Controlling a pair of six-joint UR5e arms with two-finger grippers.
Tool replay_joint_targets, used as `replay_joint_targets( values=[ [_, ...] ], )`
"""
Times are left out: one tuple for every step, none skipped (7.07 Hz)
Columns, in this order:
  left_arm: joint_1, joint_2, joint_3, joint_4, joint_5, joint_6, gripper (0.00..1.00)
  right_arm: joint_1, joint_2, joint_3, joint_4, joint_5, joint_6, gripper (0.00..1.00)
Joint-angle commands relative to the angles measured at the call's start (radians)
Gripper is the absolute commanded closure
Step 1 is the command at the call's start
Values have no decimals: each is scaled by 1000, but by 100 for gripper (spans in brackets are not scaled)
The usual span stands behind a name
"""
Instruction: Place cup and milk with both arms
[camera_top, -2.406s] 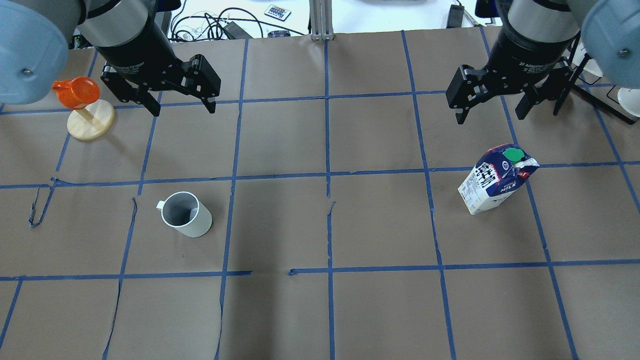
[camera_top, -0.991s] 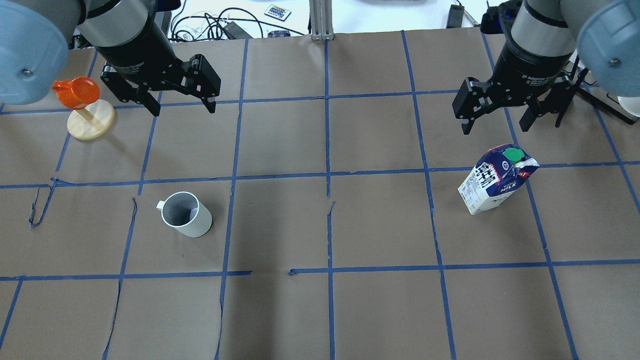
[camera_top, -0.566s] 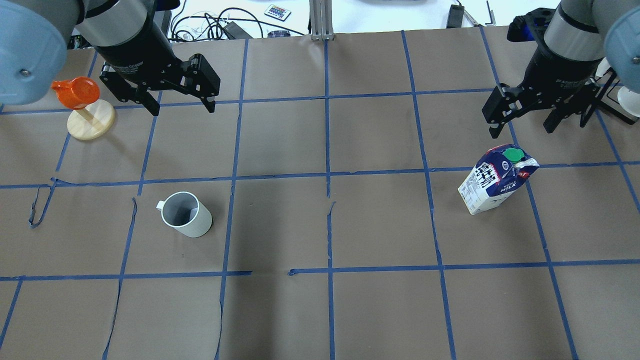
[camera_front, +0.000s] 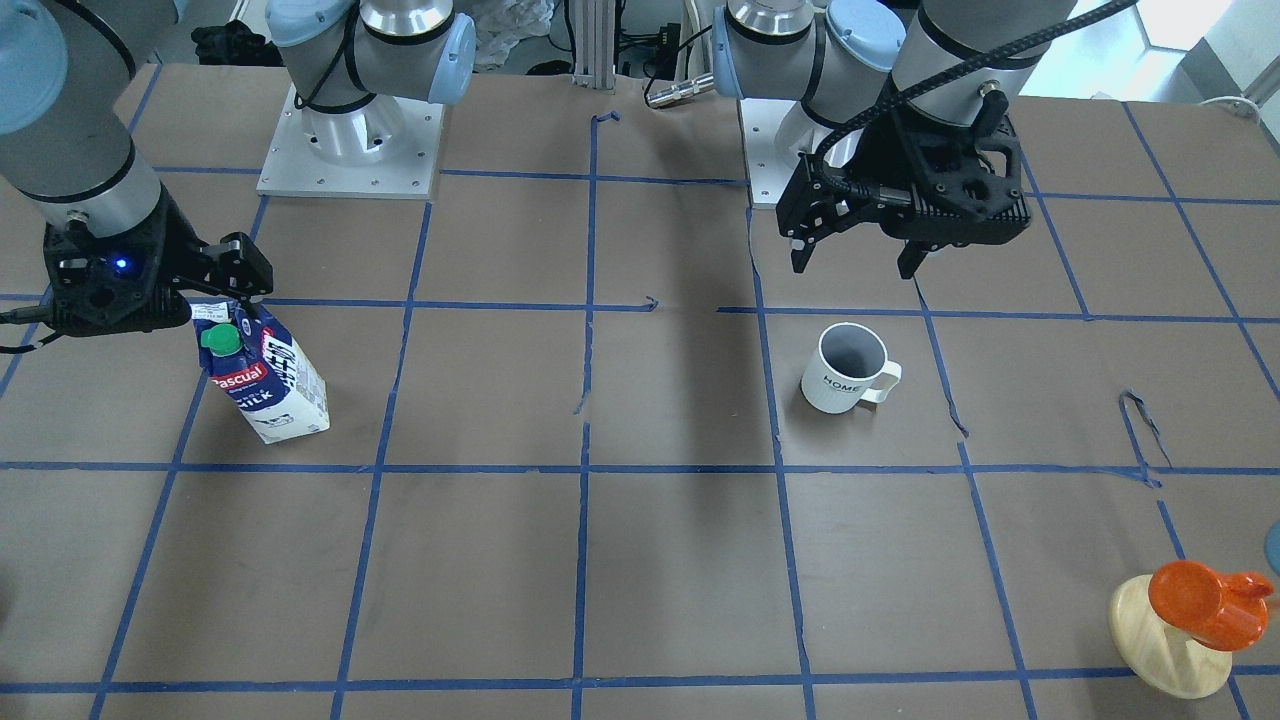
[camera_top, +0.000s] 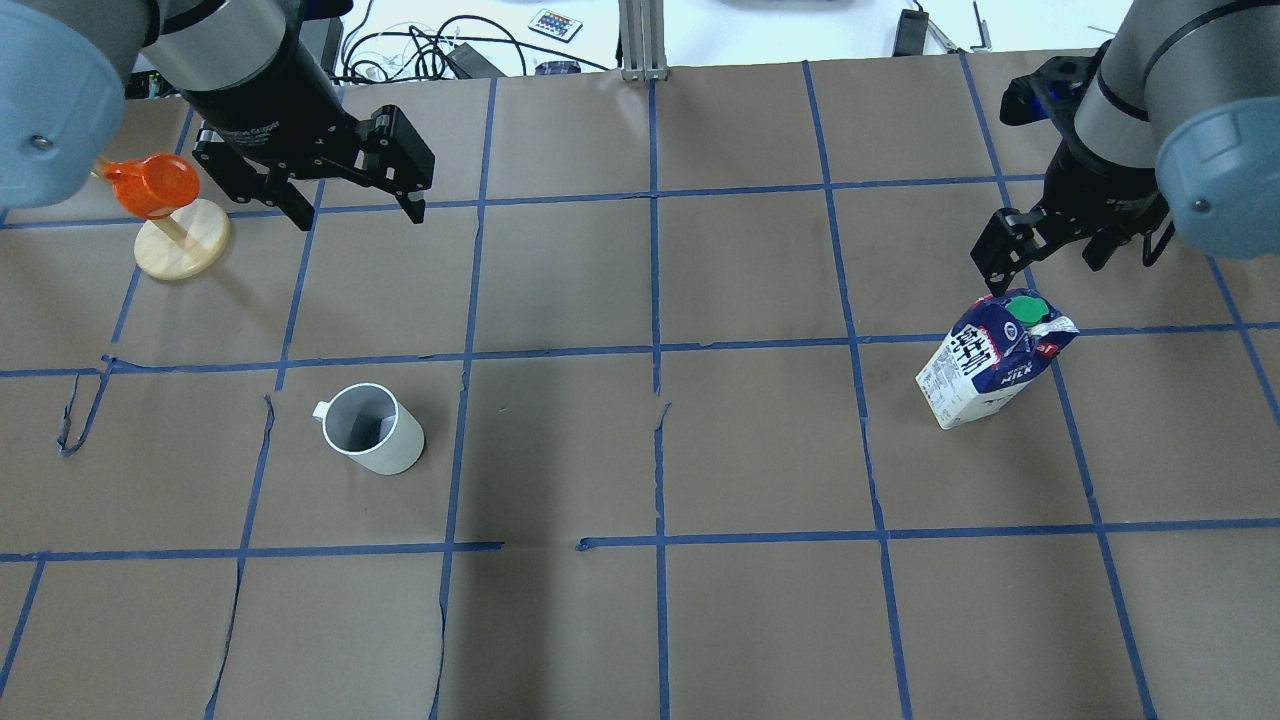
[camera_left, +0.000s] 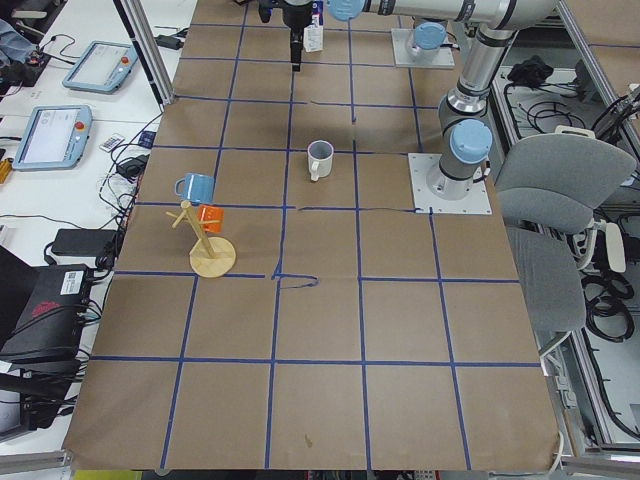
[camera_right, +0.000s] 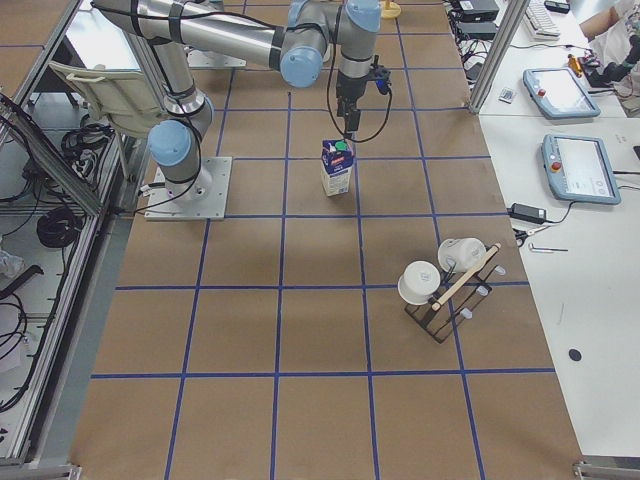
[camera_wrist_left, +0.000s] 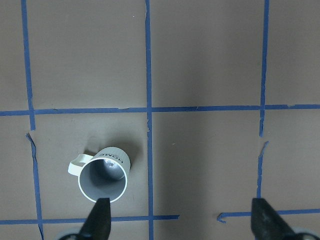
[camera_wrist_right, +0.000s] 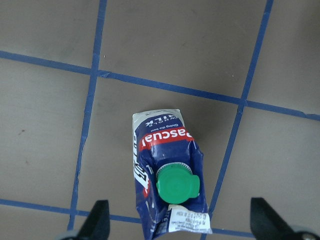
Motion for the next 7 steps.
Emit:
replay_joint_targets(
  values=[
    [83,-13,-4,-3,1,31,0,-2,0,75,-110,-4,-26,0],
    [141,-14,-31,-11,2,23,0,-3,1,85,-111,-4,-31,0],
    [216,-14,-130,3,-2,7,0,-5,1,99,-114,-4,-37,0],
    [282,-16,-239,76,-4,-41,0,-15,1,117,-120,-2,-36,0],
    [307,-17,-336,149,-1,-71,0,-28,1,132,-143,-2,-37,0],
    [313,-66,-393,246,7,-222,0,-43,1,148,-144,2,-36,3],
    [312,-109,-407,262,45,-357,0,-49,1,158,-144,7,-34,14]
  ],
)
